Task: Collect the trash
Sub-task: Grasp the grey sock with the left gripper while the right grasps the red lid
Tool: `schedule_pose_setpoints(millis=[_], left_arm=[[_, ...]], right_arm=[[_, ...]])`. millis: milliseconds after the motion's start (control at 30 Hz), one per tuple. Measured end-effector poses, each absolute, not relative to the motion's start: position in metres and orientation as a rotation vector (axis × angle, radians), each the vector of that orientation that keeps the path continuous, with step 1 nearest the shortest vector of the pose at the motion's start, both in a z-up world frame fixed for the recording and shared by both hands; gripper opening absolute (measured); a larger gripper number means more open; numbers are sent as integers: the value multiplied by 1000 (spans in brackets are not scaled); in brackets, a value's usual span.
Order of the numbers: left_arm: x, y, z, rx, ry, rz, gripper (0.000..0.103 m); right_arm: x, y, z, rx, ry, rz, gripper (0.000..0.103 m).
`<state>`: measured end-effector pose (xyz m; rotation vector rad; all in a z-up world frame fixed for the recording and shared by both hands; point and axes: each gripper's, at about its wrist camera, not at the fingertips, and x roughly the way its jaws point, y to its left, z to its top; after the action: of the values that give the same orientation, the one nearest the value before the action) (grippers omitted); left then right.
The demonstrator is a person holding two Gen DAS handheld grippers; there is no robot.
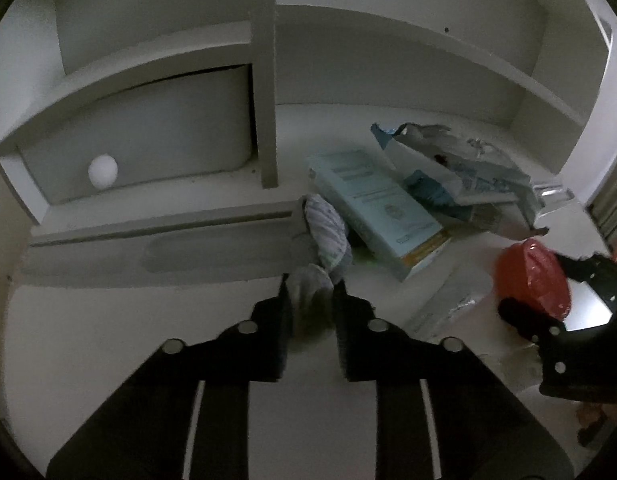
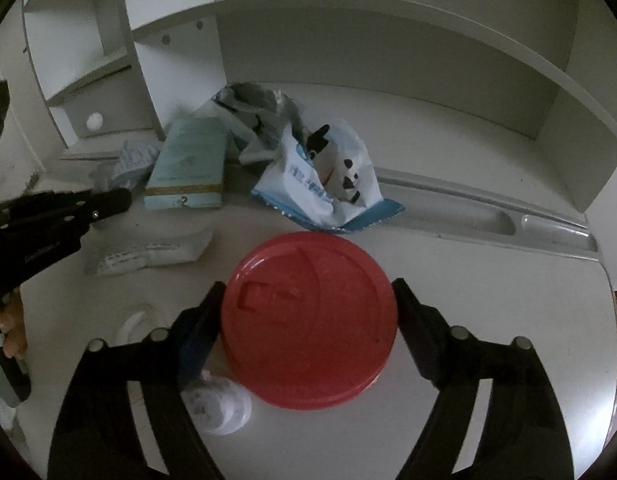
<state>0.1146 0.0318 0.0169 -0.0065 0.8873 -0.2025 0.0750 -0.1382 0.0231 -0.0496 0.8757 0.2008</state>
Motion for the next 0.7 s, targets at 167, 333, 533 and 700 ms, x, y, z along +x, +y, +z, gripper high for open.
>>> schedule_pose_setpoints(millis=[167, 333, 533, 700], left_arm=[[105, 46, 28, -51, 825, -178, 17], [100, 51, 30, -68, 805, -162, 17], [93, 57, 32, -62, 815, -169, 17], [95, 56, 31, -66, 826, -176, 17]], right_arm=[[63, -162, 39, -38, 783, 113, 78], [54, -188, 49, 37, 724, 55, 78], [46, -215, 61, 103, 661, -4, 78], [53, -217, 58, 113, 681, 14, 78]])
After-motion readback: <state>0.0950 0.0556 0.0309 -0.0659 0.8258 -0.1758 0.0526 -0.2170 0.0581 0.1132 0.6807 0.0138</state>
